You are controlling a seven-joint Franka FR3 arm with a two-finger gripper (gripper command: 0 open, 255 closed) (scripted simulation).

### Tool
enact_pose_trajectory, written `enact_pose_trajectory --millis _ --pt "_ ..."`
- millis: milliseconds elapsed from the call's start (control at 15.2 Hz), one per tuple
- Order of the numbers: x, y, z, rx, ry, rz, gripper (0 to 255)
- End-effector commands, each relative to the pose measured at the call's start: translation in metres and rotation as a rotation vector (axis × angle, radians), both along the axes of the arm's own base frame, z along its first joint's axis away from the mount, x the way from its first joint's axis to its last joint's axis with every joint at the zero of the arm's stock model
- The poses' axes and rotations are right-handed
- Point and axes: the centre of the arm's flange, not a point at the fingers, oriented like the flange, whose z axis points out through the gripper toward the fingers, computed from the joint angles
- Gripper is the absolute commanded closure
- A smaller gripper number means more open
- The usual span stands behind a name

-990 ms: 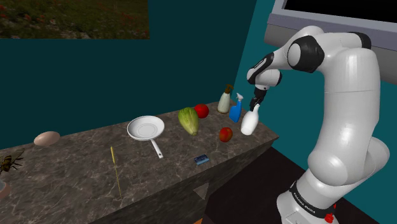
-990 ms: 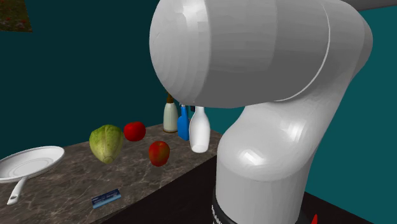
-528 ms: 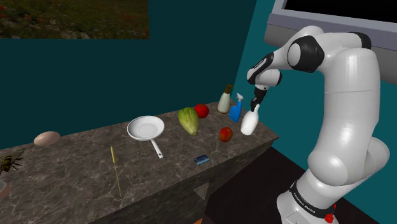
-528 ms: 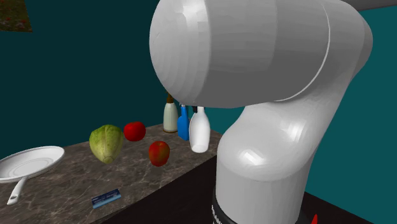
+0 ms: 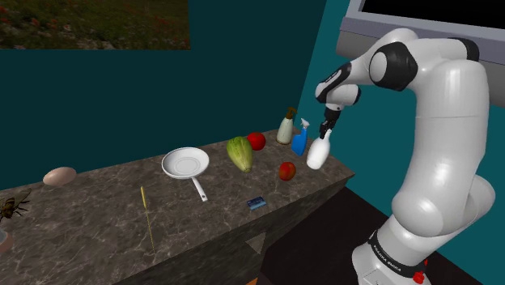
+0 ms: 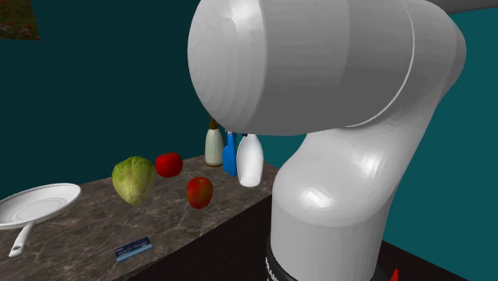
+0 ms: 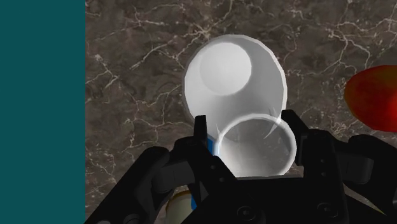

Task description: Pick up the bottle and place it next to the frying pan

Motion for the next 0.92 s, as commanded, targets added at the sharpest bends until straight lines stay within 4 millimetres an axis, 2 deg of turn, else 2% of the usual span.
enact_pose_trajectory --millis 0,858 --pt "-0.001 -0.001 0.011 0.0 0.0 0.0 255" --pt "-0.001 -0.001 0.079 0.0 0.0 0.0 255"
